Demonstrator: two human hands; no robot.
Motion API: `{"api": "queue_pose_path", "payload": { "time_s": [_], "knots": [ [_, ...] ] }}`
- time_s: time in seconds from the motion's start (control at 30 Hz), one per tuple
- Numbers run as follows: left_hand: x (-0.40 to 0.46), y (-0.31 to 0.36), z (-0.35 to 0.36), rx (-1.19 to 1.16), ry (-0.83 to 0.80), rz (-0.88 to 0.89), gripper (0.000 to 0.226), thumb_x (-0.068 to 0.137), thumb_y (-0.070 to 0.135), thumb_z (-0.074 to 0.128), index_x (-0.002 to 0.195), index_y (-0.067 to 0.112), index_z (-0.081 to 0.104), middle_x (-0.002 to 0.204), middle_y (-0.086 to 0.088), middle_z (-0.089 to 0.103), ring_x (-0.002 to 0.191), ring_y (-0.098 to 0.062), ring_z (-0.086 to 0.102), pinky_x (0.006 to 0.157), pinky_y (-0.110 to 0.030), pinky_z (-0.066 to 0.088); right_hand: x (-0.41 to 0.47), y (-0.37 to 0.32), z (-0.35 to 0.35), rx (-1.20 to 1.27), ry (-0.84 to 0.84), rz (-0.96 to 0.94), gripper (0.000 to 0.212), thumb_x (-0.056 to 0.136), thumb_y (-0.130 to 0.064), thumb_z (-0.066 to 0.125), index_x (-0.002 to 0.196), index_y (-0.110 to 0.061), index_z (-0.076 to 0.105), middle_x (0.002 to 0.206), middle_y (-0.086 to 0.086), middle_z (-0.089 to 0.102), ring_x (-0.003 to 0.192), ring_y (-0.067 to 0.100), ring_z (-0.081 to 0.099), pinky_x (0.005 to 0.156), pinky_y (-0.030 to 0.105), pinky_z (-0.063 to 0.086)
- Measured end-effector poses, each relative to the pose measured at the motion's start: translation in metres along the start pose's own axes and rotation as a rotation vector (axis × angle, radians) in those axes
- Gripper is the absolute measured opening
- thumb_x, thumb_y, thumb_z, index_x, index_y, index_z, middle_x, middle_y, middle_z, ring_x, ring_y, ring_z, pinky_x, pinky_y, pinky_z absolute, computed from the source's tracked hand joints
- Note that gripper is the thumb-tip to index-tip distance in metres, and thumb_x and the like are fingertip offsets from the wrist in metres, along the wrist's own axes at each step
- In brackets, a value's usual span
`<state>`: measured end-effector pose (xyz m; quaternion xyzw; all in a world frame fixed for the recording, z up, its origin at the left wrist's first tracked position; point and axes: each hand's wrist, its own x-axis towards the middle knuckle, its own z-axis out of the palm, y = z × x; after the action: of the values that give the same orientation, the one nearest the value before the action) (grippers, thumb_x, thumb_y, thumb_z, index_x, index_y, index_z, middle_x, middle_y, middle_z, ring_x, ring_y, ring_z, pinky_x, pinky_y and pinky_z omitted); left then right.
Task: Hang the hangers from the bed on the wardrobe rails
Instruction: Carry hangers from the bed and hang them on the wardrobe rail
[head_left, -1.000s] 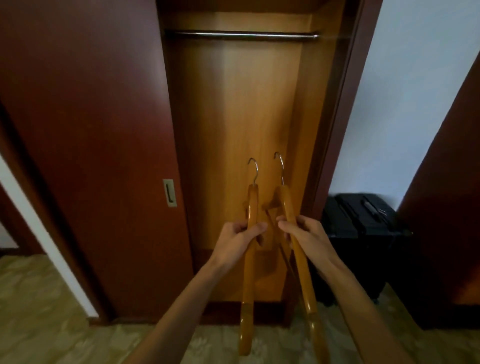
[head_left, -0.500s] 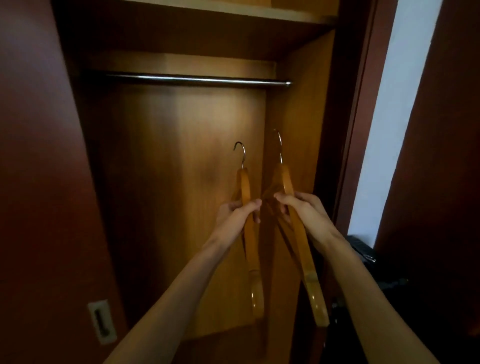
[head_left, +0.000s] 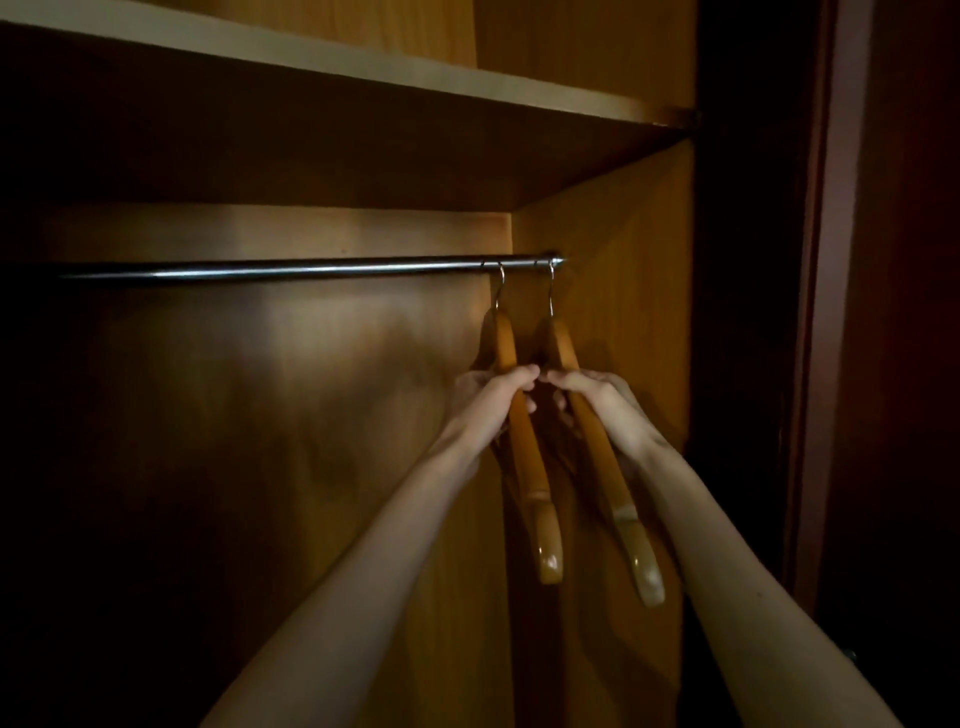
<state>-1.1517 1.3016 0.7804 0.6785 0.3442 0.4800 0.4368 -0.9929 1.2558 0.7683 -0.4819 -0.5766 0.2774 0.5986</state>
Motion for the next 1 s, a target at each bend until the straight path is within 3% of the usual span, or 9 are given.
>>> {"api": "queue_pose_path", "payload": {
  "time_s": [0.1,0.23,0.4,0.47,0.57,0.67,0.77,0.9,1.0],
  "knots": [
    [0.035,0.013,0.004,-0.02,-0.019,0.018,0.028,0.092,0.041,0.067,0.09,0.014,0.077,0.066,0.004,0.07,0.07,-0.008,0.066,0.069,-0.027,0.048,0.036,-0.004,-0.006,0.038,-0.008,-0.037,0.029,0.092,-0.042,0.063,0.073,-0.02,0.067,0.075,0.004,0.062,0.069,0.016,0.058,0.074,0.035,0.048],
    [0.076,0.025,0.012,-0.037,-0.012,0.022,0.03,0.091,0.041,0.068,0.09,0.012,0.076,0.063,0.004,0.07,0.063,-0.006,0.067,0.068,-0.026,0.051,0.078,-0.011,-0.013,0.046,0.001,-0.048,0.037,0.09,-0.045,0.064,0.093,-0.008,0.07,0.089,0.011,0.066,0.085,0.025,0.063,0.09,0.044,0.053],
    [0.111,0.028,0.02,-0.036,-0.047,0.028,0.032,0.093,0.04,0.066,0.095,0.01,0.076,0.067,0.004,0.071,0.064,-0.004,0.069,0.061,-0.02,0.049,0.111,-0.005,-0.022,0.085,-0.006,-0.023,0.044,0.09,-0.041,0.063,0.104,0.0,0.07,0.091,0.014,0.071,0.086,0.023,0.068,0.084,0.035,0.056],
    [0.121,0.024,0.025,-0.032,-0.062,0.007,0.036,0.091,0.045,0.066,0.098,0.011,0.077,0.073,0.003,0.073,0.07,-0.007,0.071,0.066,-0.023,0.05,0.121,0.0,-0.023,0.089,-0.012,0.01,0.047,0.09,-0.041,0.062,0.105,0.003,0.072,0.094,0.017,0.073,0.087,0.025,0.07,0.083,0.034,0.056],
    [0.131,0.013,0.032,0.016,-0.057,-0.025,0.045,0.09,0.054,0.062,0.102,0.013,0.077,0.075,0.001,0.073,0.069,-0.009,0.07,0.065,-0.026,0.043,0.131,0.008,-0.024,0.091,-0.051,0.041,0.037,0.089,-0.044,0.063,0.09,-0.01,0.076,0.083,0.009,0.07,0.081,0.023,0.065,0.085,0.038,0.052],
    [0.136,0.001,0.038,0.015,-0.057,-0.023,0.051,0.09,0.056,0.061,0.106,0.011,0.076,0.076,0.001,0.073,0.066,-0.006,0.071,0.065,-0.027,0.043,0.135,0.019,-0.026,0.119,-0.072,0.064,0.031,0.09,-0.044,0.062,0.079,-0.017,0.071,0.075,0.004,0.064,0.07,0.017,0.06,0.071,0.029,0.05],
    [0.136,-0.007,0.044,0.018,-0.063,-0.031,0.05,0.088,0.061,0.061,0.098,0.015,0.077,0.075,0.004,0.073,0.07,-0.007,0.071,0.068,-0.027,0.046,0.134,0.03,-0.027,0.165,-0.055,0.086,0.036,0.091,-0.045,0.061,0.095,-0.01,0.072,0.088,0.013,0.065,0.082,0.026,0.062,0.07,0.029,0.054],
    [0.133,-0.016,0.049,-0.011,-0.038,-0.018,0.044,0.088,0.06,0.063,0.092,0.018,0.076,0.075,0.004,0.073,0.068,-0.005,0.07,0.063,-0.021,0.048,0.127,0.034,-0.026,0.188,-0.03,0.108,0.042,0.095,-0.045,0.058,0.102,-0.007,0.074,0.085,0.007,0.073,0.076,0.016,0.071,0.067,0.026,0.054],
    [0.127,-0.023,0.05,-0.034,-0.008,-0.003,0.045,0.091,0.059,0.06,0.094,0.016,0.076,0.079,0.002,0.074,0.074,-0.009,0.071,0.065,-0.021,0.049,0.122,0.038,-0.025,0.208,-0.016,0.104,0.043,0.096,-0.048,0.054,0.107,-0.013,0.075,0.09,0.005,0.075,0.084,0.017,0.07,0.072,0.029,0.052]
  ]
}}
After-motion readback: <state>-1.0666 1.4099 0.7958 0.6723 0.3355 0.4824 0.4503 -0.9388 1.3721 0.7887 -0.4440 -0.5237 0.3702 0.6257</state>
